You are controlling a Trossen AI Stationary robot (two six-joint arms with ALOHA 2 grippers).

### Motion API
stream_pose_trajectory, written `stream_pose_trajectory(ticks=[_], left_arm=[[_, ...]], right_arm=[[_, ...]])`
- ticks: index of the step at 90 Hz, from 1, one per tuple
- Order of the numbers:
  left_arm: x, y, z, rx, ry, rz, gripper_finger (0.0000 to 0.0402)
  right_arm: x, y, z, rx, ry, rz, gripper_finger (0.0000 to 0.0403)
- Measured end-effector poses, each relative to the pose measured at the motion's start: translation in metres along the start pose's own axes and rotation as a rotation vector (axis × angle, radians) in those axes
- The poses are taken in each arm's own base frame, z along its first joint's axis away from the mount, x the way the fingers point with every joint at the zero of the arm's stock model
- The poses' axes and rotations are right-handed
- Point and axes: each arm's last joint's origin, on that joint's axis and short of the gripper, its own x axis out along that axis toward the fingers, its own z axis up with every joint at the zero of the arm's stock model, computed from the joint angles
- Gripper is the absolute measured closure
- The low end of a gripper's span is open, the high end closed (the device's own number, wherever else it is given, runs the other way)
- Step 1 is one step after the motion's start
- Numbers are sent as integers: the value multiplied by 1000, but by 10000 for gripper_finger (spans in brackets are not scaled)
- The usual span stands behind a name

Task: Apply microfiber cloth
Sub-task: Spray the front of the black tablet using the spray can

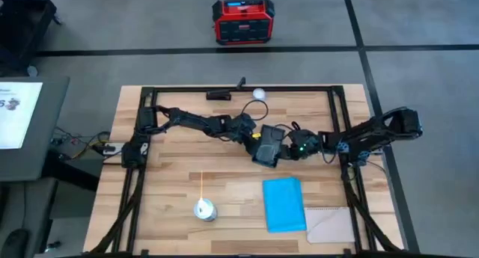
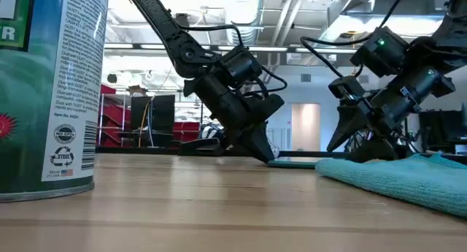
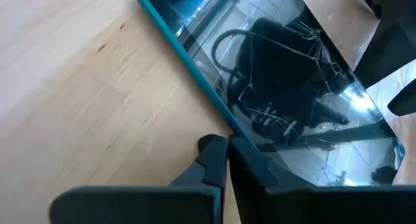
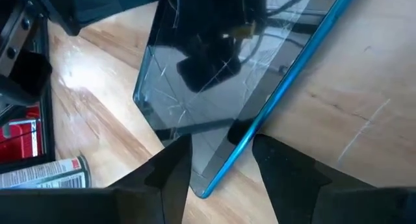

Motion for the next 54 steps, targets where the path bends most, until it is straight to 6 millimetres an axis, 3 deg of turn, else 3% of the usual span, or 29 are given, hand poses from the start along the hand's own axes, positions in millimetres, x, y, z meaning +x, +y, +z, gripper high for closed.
stream_pose_trajectory(ticks=[27, 45, 54], left_arm=[[4, -21, -7, 19, -39, -62, 402], [13, -21, -13, 11, -28, -71, 402], [16, -19, -15, -1, -17, -70, 402]], right_arm=[[4, 4, 3, -62, -27, -37, 239], [4, 4, 4, -80, -52, -44, 242], [4, 4, 5, -144, -79, -57, 266]])
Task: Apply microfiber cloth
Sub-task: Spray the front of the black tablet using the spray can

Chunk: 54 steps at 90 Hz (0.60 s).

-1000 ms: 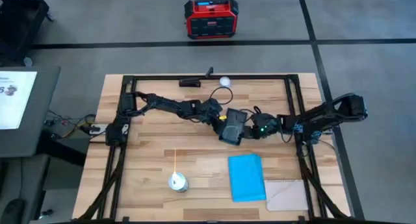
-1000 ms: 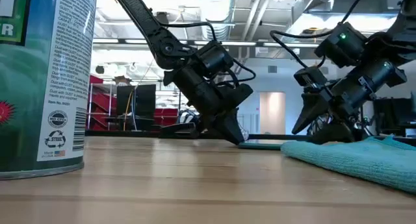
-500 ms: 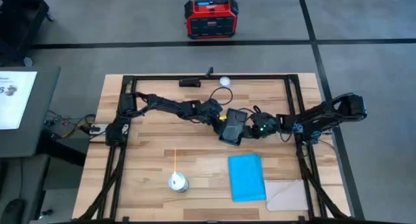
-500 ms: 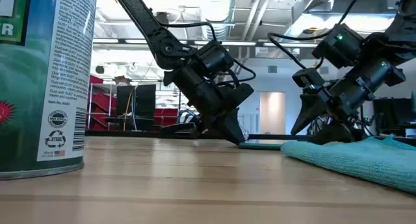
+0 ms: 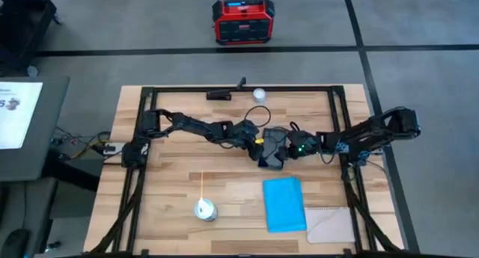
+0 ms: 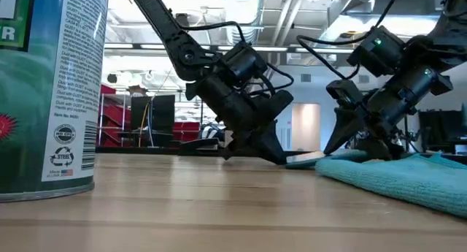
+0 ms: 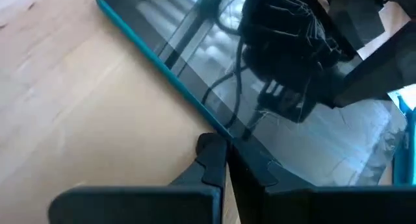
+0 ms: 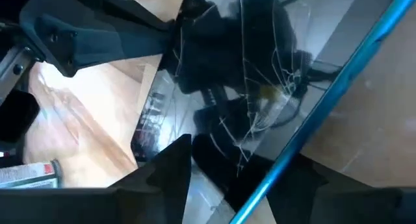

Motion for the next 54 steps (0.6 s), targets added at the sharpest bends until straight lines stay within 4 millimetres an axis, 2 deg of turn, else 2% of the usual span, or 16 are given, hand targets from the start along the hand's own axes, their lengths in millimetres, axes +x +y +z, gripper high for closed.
stream_pose_trajectory(ticks=[11, 44, 49, 54], left_arm=[[1, 1, -2, 9, 7, 5, 401], [0, 9, 3, 50, -11, 23, 401], [-1, 11, 6, 54, -15, 20, 401], [-3, 11, 8, 63, -21, 18, 401]], right_arm=[[0, -1, 1, -72, -35, 9, 322], [0, 4, 12, -184, -156, 77, 324], [-1, 7, 14, -192, -184, 104, 334], [-2, 12, 17, -192, -219, 152, 360]])
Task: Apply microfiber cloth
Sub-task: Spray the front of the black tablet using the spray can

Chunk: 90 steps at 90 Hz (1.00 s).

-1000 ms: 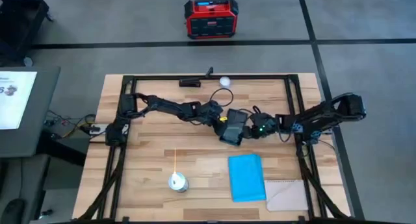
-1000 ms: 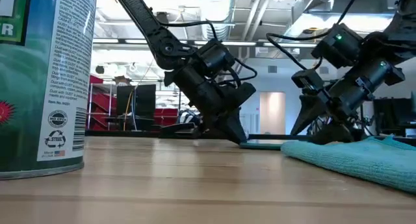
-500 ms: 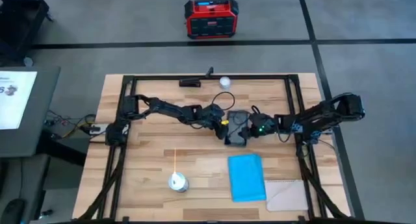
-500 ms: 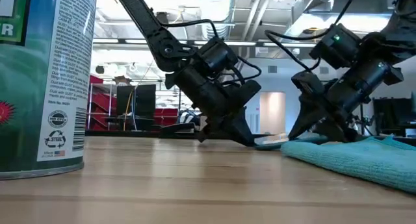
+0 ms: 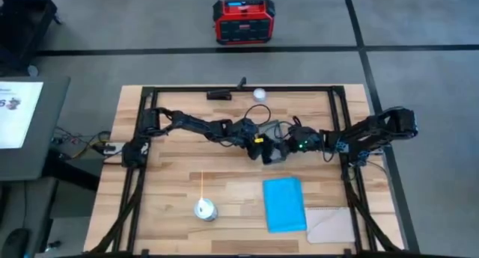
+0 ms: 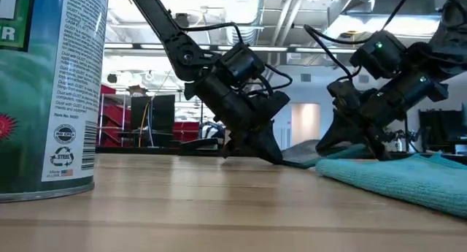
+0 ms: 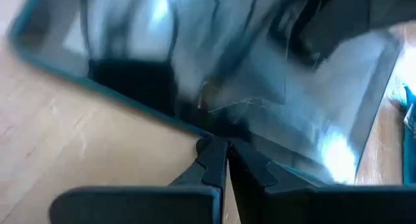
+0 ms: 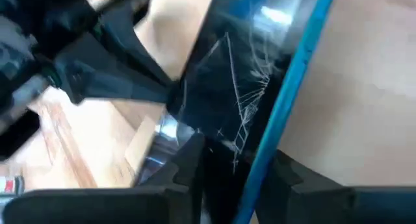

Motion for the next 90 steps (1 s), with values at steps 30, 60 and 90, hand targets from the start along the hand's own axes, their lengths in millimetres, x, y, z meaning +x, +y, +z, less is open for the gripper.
stream_pose_trajectory(ticks=[30, 60, 90], left_arm=[[-14, 0, 12, 93, -35, 16, 401], [-16, 6, 13, 126, -20, 47, 401], [-17, 6, 12, 164, 13, 45, 401]], right_arm=[[8, 23, 18, -64, -28, 116, 389], [13, 33, 22, -89, 77, 106, 389], [15, 39, 22, 17, 299, 64, 389]])
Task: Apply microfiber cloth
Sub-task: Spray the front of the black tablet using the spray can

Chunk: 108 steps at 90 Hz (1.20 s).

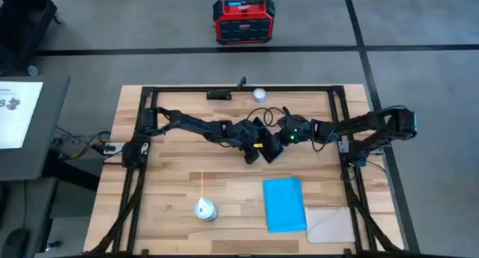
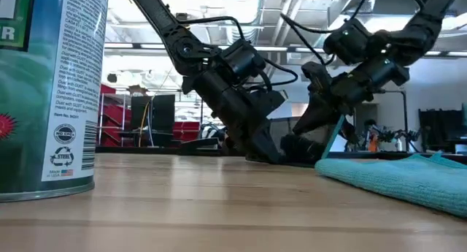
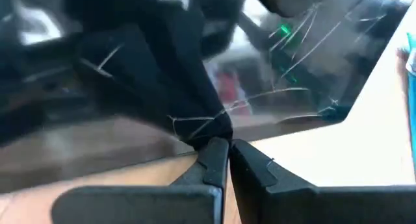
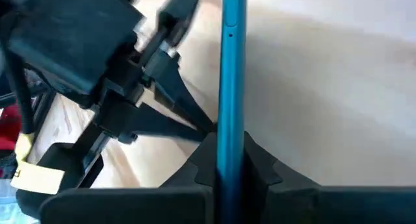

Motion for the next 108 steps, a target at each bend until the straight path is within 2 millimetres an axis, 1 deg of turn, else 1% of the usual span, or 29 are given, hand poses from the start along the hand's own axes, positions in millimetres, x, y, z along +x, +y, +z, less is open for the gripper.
stream_pose_trajectory(ticks=[10, 17, 25, 34, 38, 49, 62, 71, 84, 95, 108], left_arm=[[0, -2, -2, 14, 21, -27, 401], [0, -2, -2, 34, 25, -39, 401], [0, -2, -2, 59, 24, -41, 402], [-10, -5, 2, 97, 17, -43, 402], [-17, -7, 7, 117, -2, -46, 402], [-46, -14, 25, 184, -72, -14, 402], [-87, -25, 50, 247, -195, 9, 402], [-109, -33, 56, 286, -237, 21, 402], [-137, -41, 63, 319, -290, 16, 402], [-152, -49, 65, 344, -316, -10, 402], [-157, -55, 64, 371, -316, -6, 402]], right_arm=[[0, 0, -4, 33, 128, 23, 389], [0, 0, -6, 35, 173, 45, 389], [0, 1, -5, 2, 167, 62, 389], [-1, 4, -3, -50, 126, 87, 388], [-1, 5, -2, -83, 108, 97, 388], [-5, 13, 1, -196, 20, 109, 389], [-12, 23, 1, -305, -62, 110, 391], [-16, 30, 1, -378, -144, 99, 391], [-20, 39, 0, -457, -267, 48, 393], [-24, 44, 4, -480, -376, 32, 393], [-26, 49, 6, -502, -453, 11, 393]])
